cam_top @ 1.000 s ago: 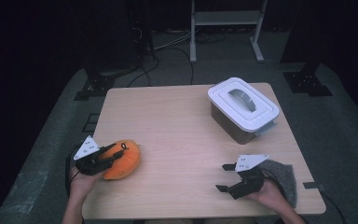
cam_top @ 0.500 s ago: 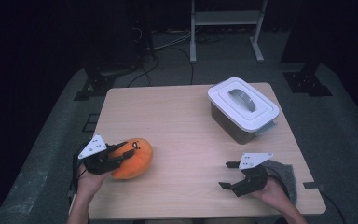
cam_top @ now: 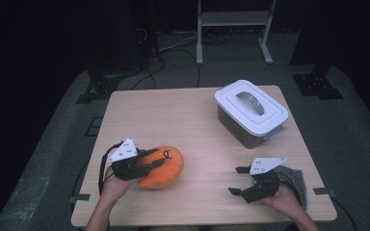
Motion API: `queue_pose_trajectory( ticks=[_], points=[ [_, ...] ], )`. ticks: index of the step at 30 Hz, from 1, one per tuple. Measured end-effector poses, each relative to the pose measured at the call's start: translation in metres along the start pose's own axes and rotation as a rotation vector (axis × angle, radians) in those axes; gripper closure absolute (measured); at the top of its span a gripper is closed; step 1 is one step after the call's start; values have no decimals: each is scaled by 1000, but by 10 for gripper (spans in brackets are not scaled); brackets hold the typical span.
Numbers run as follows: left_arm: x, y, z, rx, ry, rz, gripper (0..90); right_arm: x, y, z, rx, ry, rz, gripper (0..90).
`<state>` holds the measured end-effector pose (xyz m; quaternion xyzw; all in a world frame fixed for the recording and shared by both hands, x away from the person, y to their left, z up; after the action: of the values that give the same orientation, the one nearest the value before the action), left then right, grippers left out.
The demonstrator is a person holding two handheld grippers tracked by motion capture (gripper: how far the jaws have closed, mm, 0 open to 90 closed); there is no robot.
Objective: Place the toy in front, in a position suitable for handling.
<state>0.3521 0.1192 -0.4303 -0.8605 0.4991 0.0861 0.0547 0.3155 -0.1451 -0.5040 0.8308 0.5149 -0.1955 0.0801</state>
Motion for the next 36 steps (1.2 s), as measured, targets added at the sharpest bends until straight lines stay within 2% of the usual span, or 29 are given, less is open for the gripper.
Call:
queue_pose_trajectory(
  ticks=[2, 3, 4, 6, 7, 8, 12, 13, 14, 15, 20, 23, 28, 32, 35, 36],
  points=[
    [8, 7, -1, 4, -3, 23, 594, -2, 1, 0, 3, -1, 2, 200],
    [16, 14, -1, 11, -11, 47, 594, -4, 2, 0, 1, -2, 5, 200],
    [16, 14, -1, 11, -11, 47, 594, -4, 2, 0, 1, -2, 5, 200],
    [24, 21, -1, 20, -23, 72, 594, -9, 6, -1, 6, 5, 15, 200],
    [34, 28, 0, 20, -32, 98, 594, -14, 12, -2, 18, 18, 30, 200],
    [34, 28, 0, 20, -32, 98, 594, -14, 12, -2, 18, 18, 30, 200],
    [53, 39, 2, 35, -59, 140, 593, -28, 23, -1, 50, 41, 61, 200],
    [61, 45, 3, 40, -65, 161, 593, -30, 24, 0, 52, 41, 65, 200],
    [61, 45, 3, 40, -65, 161, 593, -31, 25, 0, 54, 39, 67, 200],
    [68, 49, 4, 35, -60, 174, 593, -33, 26, 1, 49, 36, 69, 200],
    [78, 54, 13, 40, -81, 192, 593, -38, 29, 2, 47, 31, 75, 200],
    [85, 59, 17, 33, -82, 205, 591, -44, 34, 4, 47, 27, 89, 200],
    [91, 67, 19, 48, -85, 230, 582, -54, 44, 9, 57, 21, 119, 208],
    [92, 69, 20, 34, -81, 232, 556, -59, 51, 17, 58, -5, 135, 224],
    [92, 70, 22, 34, -84, 232, 504, -61, 57, 31, 34, -66, 137, 291],
    [91, 70, 22, 34, -86, 232, 504, -61, 57, 31, 34, -66, 137, 291]
  ],
)
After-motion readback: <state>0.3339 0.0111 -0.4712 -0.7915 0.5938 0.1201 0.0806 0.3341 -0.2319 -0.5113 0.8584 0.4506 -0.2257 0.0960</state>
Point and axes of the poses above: each handheld gripper's, and its own axes: x roughly forward along the jaws, z roughly out of its underside, y roughly to its right, the point moved 10 cm from there along x, roughly forward along the jaws, and after that the axes turned 12 degrees about y, right-handed, at the moved point
